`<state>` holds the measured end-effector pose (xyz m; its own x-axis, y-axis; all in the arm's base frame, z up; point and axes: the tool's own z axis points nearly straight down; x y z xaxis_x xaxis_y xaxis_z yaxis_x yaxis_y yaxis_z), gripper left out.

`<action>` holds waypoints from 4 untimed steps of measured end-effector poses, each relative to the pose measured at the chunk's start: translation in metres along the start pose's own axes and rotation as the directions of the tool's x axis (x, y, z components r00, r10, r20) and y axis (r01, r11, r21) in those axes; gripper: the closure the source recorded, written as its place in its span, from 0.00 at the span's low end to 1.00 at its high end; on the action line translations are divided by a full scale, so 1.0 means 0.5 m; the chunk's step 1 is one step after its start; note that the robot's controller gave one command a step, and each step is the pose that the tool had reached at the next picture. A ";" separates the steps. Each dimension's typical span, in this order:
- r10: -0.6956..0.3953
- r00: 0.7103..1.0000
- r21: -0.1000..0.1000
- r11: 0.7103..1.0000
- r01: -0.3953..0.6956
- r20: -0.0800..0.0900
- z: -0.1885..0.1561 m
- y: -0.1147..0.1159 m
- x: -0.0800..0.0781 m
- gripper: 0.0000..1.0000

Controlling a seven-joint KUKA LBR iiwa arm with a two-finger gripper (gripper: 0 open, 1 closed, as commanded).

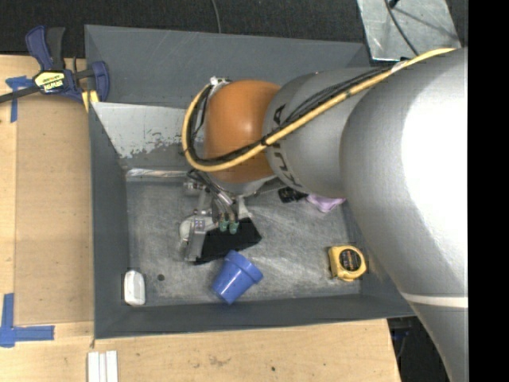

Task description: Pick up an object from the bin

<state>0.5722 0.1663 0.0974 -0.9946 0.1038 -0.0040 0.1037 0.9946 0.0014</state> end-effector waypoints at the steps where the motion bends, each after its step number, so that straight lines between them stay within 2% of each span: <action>1: 0.000 1.000 0.000 1.000 0.000 0.000 0.000 0.000 0.000 0.00; 2: -0.480 0.877 -0.001 0.877 0.480 0.011 0.042 -0.114 0.031 1.00; 3: -0.480 0.877 -0.001 0.877 0.480 0.011 0.042 -0.114 0.031 1.00; 4: -0.530 0.848 -0.001 0.848 0.530 -0.004 -0.209 -0.015 0.082 1.00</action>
Offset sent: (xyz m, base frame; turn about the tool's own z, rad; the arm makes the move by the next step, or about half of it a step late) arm -0.0253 -0.0568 -0.0257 -0.5024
